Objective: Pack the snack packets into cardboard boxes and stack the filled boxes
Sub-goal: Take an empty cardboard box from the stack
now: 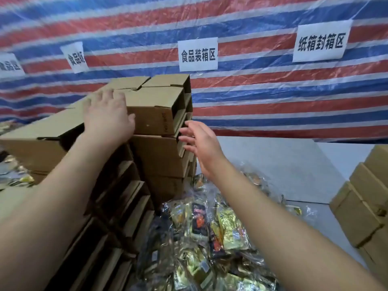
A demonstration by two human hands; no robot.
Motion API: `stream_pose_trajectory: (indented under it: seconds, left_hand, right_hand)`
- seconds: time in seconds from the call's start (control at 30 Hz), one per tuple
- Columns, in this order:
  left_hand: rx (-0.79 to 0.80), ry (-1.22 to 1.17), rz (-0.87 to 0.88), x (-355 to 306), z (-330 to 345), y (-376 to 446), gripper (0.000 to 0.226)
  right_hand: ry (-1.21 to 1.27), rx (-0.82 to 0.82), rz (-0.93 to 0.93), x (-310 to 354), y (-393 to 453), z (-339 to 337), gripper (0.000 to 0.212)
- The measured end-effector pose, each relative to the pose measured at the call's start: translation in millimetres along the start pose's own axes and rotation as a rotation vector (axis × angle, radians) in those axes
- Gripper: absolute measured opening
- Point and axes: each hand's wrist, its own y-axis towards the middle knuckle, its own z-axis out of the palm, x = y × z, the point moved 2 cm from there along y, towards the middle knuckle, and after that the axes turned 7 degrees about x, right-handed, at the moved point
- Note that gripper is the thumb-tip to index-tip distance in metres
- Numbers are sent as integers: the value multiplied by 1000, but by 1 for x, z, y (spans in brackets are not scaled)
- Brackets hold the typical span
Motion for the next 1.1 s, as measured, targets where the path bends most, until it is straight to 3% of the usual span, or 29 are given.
stream_pose_trajectory:
  seconds: [0.17, 0.27, 0.33, 0.6, 0.8, 0.93, 1.03, 1.1]
  left_hand:
    - [222, 194, -81, 46, -4, 10, 62]
    - [323, 191, -89, 52, -2, 1, 34]
    - [296, 183, -100, 57, -4, -5, 19]
    - [107, 191, -84, 46, -66, -18, 9]
    - [-21, 58, 188, -6, -109, -35, 26]
    - [17, -110, 398, -41, -113, -41, 27]
    - [150, -274, 568, -72, -97, -46, 30]
    - [192, -339, 677, -98, -76, -52, 28]
  right_hand:
    - [-97, 61, -9, 16, 25, 32, 26]
    - [-113, 83, -22, 19, 32, 43, 30]
    - [-122, 86, -41, 22, 34, 48, 31]
    - [-230, 92, -154, 44, 39, 53, 45]
    - [-413, 34, -358, 81, 21, 35, 65]
    - [-840, -22, -373, 111, -7, -17, 24]
    - [-1116, -88, -286, 120, -33, -60, 31]
    - [-1235, -98, -255, 114, -52, -82, 15]
